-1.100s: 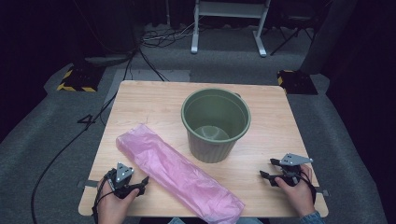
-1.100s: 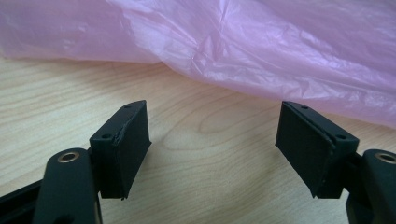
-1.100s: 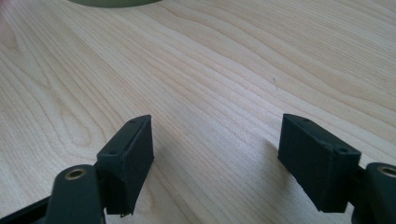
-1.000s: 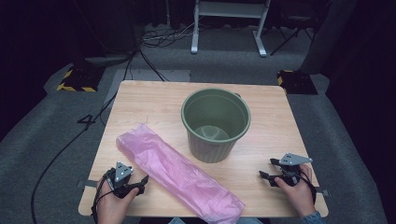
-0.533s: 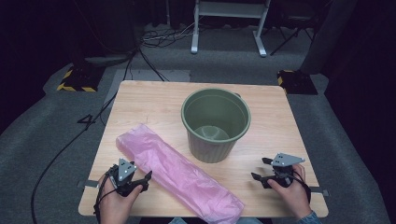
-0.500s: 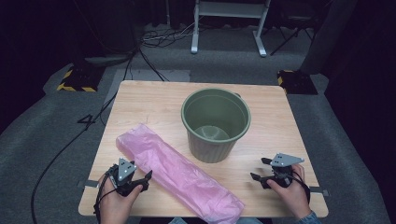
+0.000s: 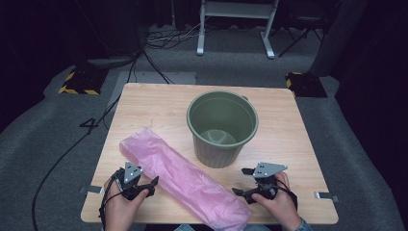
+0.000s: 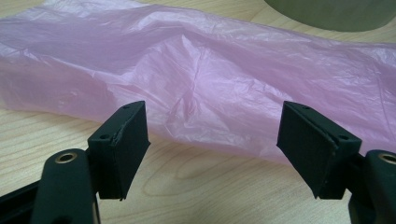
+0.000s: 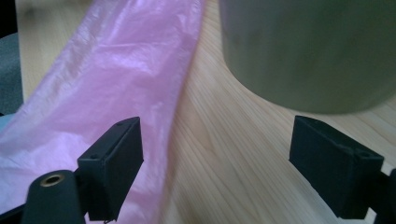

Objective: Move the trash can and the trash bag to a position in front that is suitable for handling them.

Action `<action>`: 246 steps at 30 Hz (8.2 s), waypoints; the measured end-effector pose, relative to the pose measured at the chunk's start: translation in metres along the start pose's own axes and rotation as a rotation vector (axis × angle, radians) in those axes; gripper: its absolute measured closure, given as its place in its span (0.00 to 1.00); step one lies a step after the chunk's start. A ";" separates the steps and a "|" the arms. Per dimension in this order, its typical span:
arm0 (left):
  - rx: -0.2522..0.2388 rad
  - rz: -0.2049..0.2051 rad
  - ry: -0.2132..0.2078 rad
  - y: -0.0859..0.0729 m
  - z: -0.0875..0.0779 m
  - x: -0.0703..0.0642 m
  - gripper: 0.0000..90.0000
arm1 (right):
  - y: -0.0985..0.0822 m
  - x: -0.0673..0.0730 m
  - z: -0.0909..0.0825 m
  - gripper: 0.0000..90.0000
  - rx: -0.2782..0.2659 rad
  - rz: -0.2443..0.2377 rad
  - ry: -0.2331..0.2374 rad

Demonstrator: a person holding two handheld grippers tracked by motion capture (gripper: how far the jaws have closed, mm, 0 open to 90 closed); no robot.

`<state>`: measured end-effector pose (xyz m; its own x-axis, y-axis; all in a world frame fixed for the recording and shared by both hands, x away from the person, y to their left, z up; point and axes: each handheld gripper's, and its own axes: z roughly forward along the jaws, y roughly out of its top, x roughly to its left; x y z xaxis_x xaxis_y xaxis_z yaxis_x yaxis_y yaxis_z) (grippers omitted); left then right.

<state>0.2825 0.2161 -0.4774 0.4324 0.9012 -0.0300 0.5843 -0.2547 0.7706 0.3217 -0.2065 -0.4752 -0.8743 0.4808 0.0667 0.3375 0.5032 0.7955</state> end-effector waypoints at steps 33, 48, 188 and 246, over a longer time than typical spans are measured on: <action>0.009 0.042 -0.054 -0.002 0.005 -0.005 0.28 | 0.017 0.052 0.065 0.29 0.159 -0.130 0.051; -0.019 0.032 -0.051 0.000 0.002 -0.003 0.29 | 0.019 0.055 0.059 1.00 0.177 -0.134 0.159; -0.040 0.154 -0.175 0.032 0.044 -0.037 0.30 | -0.048 -0.037 -0.171 1.00 -0.178 0.263 -0.295; -0.161 0.081 -0.136 0.112 0.113 -0.008 0.32 | 0.049 -0.110 -0.013 0.46 -0.160 0.164 -0.323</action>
<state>0.4218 0.1409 -0.4624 0.5684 0.8217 -0.0411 0.4315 -0.2551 0.8653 0.4297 -0.2439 -0.4357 -0.6500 0.7595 0.0277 0.3823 0.2952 0.8756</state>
